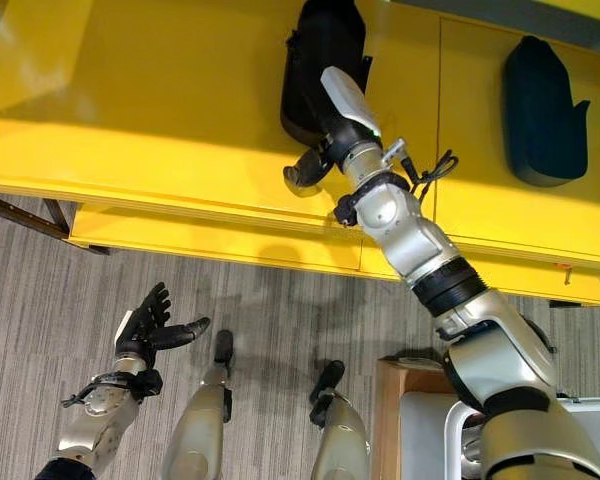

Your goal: Move parts from the plastic box to the shelf.

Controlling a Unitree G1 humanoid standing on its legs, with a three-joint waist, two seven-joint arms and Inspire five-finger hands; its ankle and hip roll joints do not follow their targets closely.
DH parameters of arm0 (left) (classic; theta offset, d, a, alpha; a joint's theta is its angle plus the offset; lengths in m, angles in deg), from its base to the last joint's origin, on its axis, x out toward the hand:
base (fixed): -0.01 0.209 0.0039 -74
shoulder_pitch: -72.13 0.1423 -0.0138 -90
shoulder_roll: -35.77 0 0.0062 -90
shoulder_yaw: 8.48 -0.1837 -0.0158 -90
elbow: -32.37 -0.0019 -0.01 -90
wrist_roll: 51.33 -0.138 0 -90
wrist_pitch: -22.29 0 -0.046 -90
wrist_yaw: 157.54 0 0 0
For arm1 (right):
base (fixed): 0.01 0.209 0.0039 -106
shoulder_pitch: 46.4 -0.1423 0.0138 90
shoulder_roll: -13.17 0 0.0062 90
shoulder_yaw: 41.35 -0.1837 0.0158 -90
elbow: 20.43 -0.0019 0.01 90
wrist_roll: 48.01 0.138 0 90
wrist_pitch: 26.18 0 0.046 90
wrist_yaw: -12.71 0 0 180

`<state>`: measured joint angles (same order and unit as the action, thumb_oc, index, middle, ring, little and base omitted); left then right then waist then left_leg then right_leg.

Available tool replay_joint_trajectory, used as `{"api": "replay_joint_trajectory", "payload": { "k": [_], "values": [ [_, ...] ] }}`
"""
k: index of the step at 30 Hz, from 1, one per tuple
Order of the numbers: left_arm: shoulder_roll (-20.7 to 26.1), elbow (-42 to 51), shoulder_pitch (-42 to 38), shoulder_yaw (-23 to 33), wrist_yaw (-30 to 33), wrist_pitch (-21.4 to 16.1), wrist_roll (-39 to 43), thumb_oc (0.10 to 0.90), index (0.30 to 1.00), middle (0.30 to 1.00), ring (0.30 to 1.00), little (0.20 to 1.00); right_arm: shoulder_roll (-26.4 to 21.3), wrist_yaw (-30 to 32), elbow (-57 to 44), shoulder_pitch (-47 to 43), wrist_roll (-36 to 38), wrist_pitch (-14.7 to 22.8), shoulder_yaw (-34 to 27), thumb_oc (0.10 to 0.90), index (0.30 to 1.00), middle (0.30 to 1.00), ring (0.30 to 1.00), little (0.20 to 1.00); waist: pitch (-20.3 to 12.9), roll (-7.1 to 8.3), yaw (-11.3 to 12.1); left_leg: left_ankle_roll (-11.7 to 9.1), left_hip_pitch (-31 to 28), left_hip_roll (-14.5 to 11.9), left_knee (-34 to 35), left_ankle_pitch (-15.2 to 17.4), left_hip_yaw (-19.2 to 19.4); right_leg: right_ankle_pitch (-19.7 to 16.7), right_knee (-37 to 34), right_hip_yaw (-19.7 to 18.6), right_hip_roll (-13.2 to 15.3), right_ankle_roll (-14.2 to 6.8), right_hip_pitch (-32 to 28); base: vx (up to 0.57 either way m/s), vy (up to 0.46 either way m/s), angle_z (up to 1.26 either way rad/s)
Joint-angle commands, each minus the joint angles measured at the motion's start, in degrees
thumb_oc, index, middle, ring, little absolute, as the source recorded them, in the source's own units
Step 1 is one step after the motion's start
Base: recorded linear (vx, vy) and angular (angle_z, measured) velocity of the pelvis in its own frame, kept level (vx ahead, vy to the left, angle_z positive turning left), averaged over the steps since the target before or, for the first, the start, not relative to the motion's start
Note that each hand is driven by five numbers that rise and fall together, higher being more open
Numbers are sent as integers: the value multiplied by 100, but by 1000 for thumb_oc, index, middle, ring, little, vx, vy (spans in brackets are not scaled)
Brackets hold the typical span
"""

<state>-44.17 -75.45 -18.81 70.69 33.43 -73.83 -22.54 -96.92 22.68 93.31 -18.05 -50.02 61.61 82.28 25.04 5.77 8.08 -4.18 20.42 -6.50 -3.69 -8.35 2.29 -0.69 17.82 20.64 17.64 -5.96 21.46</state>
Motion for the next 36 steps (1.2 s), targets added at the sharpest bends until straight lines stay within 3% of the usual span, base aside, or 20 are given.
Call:
{"api": "replay_joint_trajectory", "payload": {
  "k": [1, 6, 11, 25, 36],
  "values": [
    [374, 414, 70, 89, 118, -356, 8, 900, 1000, 1000, 1000, 1000, -140, 396, -55, -1059, -80, 273, -7, 900, 1000, 1000, 1000, 1000, -237, 187, 32, -44, -375, -159, -96, 455, -154, -682, -333, -424, 140, -337, -274, 0, 0, 0],
    [349, 439, 41, 82, 150, -366, -22, 900, 1000, 1000, 1000, 1000, -197, 430, -10, -1152, -649, 187, 51, 900, 1000, 1000, 1000, 1000, -225, 151, 0, -37, -392, -173, -110, 475, -142, -663, -289, -443, 125, -333, -237, 0, 0, 0],
    [313, 418, 14, 49, 128, -372, -25, 900, 1000, 1000, 1000, 1000, -103, 273, 171, -1095, -757, 181, 154, 900, 1000, 1000, 1000, 1000, -206, 141, 7, -30, -382, -183, -104, 465, -156, -641, -271, -450, 111, -327, -223, 0, 0, 0],
    [336, 354, 23, 9, -19, -407, -20, 900, 1000, 1000, 1000, 1000, -159, -334, 783, -987, -60, 336, 690, 900, 1000, 1000, 1000, 1000, -148, 206, 25, -40, -391, -211, -72, 437, -147, -665, -276, -441, 96, -328, -193, 0, 0, 0],
    [311, 313, -3, 24, 3, -415, -2, 900, 1000, 1000, 1000, 1000, -298, -428, 732, -901, -143, 345, 768, 900, 1000, 1000, 1000, 1000, -127, 198, -6, -35, -400, -216, -63, 443, -130, -680, -278, -457, 93, -332, -181, 0, 0, 0]
  ]
}}
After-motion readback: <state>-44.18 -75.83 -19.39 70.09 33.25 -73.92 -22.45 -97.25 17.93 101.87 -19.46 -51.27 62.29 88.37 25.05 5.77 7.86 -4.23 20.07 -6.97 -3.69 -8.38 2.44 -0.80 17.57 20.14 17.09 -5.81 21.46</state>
